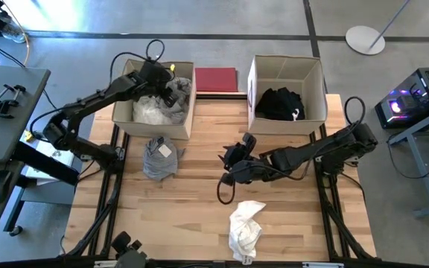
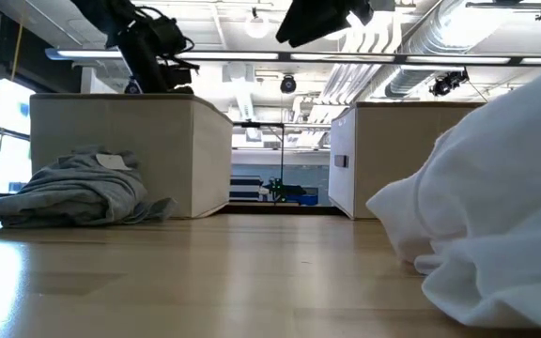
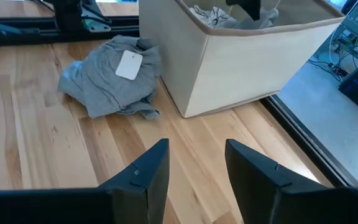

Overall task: Sort clothes
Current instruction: Put the gray shorts into the left laundry organizer

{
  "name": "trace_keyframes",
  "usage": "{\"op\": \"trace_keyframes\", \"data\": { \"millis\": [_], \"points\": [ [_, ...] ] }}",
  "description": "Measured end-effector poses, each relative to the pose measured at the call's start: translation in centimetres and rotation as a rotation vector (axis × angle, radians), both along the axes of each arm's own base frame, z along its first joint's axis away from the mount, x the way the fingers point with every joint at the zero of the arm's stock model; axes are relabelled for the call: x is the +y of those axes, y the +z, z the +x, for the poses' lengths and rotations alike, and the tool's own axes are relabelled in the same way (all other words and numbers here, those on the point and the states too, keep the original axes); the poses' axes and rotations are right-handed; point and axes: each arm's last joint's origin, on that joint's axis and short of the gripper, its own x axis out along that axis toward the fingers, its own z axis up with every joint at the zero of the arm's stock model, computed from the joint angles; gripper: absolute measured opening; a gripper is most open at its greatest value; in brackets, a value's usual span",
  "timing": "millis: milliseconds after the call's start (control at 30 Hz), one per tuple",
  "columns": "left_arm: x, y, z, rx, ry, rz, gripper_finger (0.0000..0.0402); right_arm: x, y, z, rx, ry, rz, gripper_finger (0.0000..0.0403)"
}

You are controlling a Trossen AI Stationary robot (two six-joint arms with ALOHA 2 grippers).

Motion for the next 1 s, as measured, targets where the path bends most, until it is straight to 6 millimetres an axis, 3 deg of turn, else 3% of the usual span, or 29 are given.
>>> {"op": "trace_keyframes", "data": {
  "millis": [200,467,600,767,867,1000],
  "points": [
    [2.6,-2.2,0.6,0.007,0.034,-0.003,0.0134,0.0,-0.1,0.0,0.002,-0.001,-0.001,0.0145],
    [5.0,-9.4,2.5,0.12,0.012,-0.195,0.0076,0.3,-0.1,0.0,0.008,0.027,0.02,0.0145],
    [5.4,-11.5,2.9,0.154,-0.022,-0.247,0.0056,0.3,-0.1,0.0,0.011,0.031,0.023,0.0145],
    [4.7,-10.2,2.4,0.147,-0.031,-0.26,0.0038,0.3,-0.1,0.0,0.01,0.031,0.023,0.0145],
    [3.3,-7.7,1.7,0.131,-0.039,-0.245,0.0034,0.3,-0.1,0.0,0.015,0.038,0.014,0.0145],
    [1.0,-2.9,0.7,0.046,-0.034,-0.137,0.0033,0.3,-0.1,0.0,0.02,0.044,0.005,0.0145]
  ]
}}
